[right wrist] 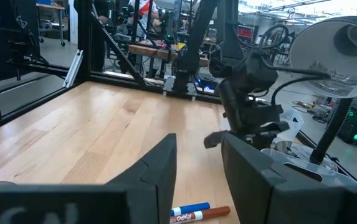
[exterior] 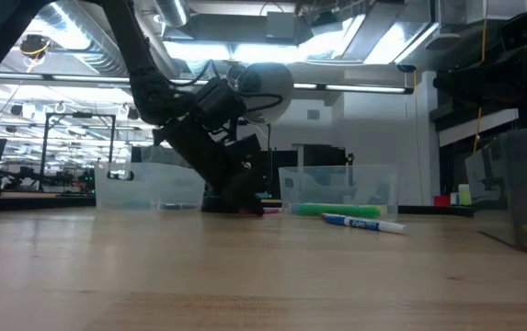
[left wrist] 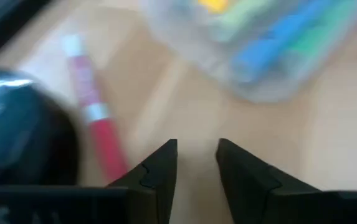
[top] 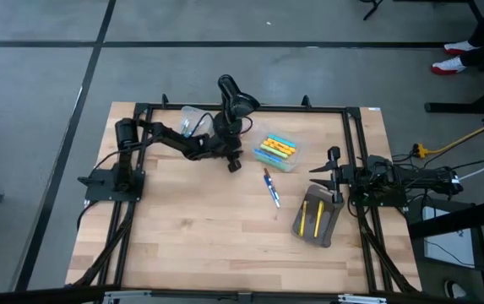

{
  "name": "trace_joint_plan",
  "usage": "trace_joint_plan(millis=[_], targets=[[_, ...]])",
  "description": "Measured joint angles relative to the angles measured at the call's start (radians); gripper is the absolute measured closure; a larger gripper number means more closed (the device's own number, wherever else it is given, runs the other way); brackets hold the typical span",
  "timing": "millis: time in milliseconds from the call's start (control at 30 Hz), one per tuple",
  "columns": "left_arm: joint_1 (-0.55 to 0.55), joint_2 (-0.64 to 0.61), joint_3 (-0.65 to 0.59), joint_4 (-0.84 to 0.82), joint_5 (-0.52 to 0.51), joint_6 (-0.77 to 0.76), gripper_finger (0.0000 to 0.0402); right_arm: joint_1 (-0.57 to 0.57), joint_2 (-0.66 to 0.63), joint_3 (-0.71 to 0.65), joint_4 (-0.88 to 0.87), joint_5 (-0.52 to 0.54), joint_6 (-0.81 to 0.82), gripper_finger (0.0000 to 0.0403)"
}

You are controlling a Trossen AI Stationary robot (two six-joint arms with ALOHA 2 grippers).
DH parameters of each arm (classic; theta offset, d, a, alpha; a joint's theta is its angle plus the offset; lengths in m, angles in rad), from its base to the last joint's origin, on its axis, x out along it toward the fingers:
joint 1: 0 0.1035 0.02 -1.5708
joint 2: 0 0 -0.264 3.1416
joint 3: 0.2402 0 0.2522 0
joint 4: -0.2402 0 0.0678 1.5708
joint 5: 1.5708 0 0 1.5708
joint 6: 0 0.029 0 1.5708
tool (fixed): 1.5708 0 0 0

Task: Pick & Place Markers
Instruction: Put the pink marker pen into the left transparent bin

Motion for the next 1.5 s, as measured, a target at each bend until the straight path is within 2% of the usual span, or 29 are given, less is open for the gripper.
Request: trace_joint_plan(millis=[167, 333, 500, 767, 833, 900, 1100, 1300, 1500], targets=[[0.005, 0.0, 0.0, -0.006, 0.132, 0.011, 0.0324, 0.0, 0.0, 0.0, 0.0, 0.0, 0.0, 0.0276], [-0.002, 0.0, 0.0, -0.009, 0.174, 0.014, 0.0359, 0.0, 0.0, 0.0, 0.0, 0.0, 0.0, 0.0276], [-0.057, -0.012, 0.0, -0.021, 0.028, 0.111, 0.0397, 0.0, 0.0, 0.0, 0.0, 0.0, 0.0, 0.0276], [-0.186, -0.032, 0.002, -0.032, -0.366, 0.487, 0.04, 0.0, 0.0, 0.0, 0.0, 0.0, 0.0, 0.0276], [-0.204, -0.032, 0.024, -0.069, -0.493, 0.581, 0.0399, 0.0, 0.0, 0.0, 0.0, 0.0, 0.0, 0.0276], [-0.213, -0.032, 0.06, -0.142, -0.567, 0.682, 0.0399, 0.0, 0.0, 0.0, 0.0, 0.0, 0.0, 0.0276], [-0.178, -0.032, 0.181, -0.353, -0.61, 0.851, 0.0399, 0.0, 0.0, 0.0, 0.0, 0.0, 0.0, 0.0276], [-0.158, -0.032, 0.232, -0.461, -0.587, 1.087, 0.04, 0.0, 0.0, 0.0, 0.0, 0.0, 0.0, 0.0276], [-0.157, -0.032, 0.233, -0.49, -0.582, 1.172, 0.04, 0.0, 0.0, 0.0, 0.0, 0.0, 0.0, 0.0276]])
